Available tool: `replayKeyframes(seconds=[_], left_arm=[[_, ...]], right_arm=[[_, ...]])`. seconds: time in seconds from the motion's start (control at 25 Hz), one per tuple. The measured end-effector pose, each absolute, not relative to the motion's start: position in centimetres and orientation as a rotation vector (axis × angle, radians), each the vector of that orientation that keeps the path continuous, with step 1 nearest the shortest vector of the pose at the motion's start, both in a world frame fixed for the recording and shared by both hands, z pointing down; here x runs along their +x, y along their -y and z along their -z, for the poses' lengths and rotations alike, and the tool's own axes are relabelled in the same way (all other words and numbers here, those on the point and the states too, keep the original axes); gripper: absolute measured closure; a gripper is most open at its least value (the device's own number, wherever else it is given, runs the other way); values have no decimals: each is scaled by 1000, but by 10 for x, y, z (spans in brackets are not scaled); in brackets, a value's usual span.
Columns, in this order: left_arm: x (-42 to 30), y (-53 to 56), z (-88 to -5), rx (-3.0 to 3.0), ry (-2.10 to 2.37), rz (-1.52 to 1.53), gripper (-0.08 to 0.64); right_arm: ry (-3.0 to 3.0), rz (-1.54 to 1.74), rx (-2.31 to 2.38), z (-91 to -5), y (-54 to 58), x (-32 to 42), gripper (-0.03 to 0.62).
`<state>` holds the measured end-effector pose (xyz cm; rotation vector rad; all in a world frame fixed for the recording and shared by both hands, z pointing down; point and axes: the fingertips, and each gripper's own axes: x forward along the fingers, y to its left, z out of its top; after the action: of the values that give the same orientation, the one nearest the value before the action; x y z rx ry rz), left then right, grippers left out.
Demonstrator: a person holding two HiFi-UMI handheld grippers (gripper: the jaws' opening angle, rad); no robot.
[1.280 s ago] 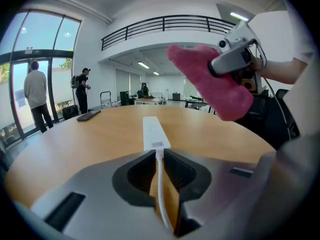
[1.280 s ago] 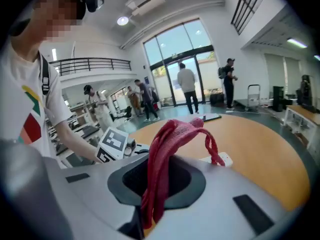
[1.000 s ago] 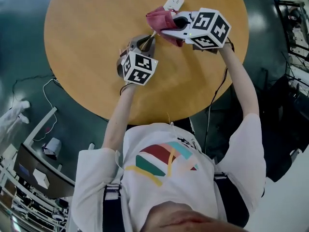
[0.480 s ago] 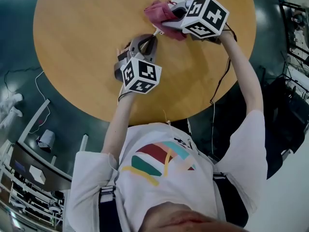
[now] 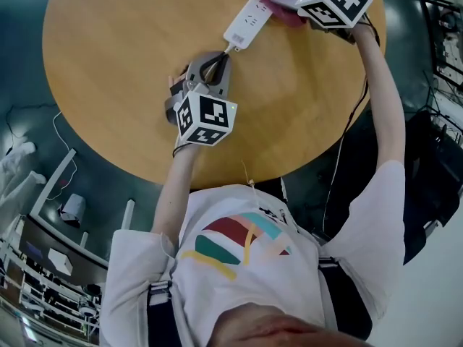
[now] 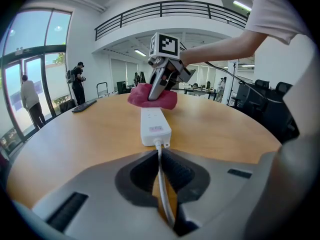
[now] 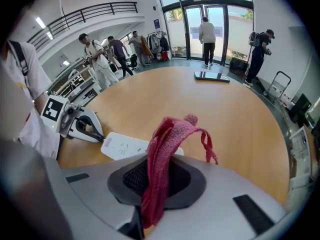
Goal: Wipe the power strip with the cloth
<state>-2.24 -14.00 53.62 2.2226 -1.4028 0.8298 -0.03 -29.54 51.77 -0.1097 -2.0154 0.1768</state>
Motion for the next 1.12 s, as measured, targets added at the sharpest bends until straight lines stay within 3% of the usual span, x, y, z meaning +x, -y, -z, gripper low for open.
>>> replayKeyframes(seconds=[0.68, 0.92, 1.12], left_arm=[[-14, 151, -535, 2209, 1403, -836, 495], [-15, 142, -538, 2197, 1367, -821, 495], [-9, 146, -538, 2197, 1369, -821, 495]], right_arm=[[2272, -270, 122, -488, 334, 24, 552], [2201, 316, -205, -492, 199, 45, 552], [2056, 486, -414, -511, 148, 54, 552]])
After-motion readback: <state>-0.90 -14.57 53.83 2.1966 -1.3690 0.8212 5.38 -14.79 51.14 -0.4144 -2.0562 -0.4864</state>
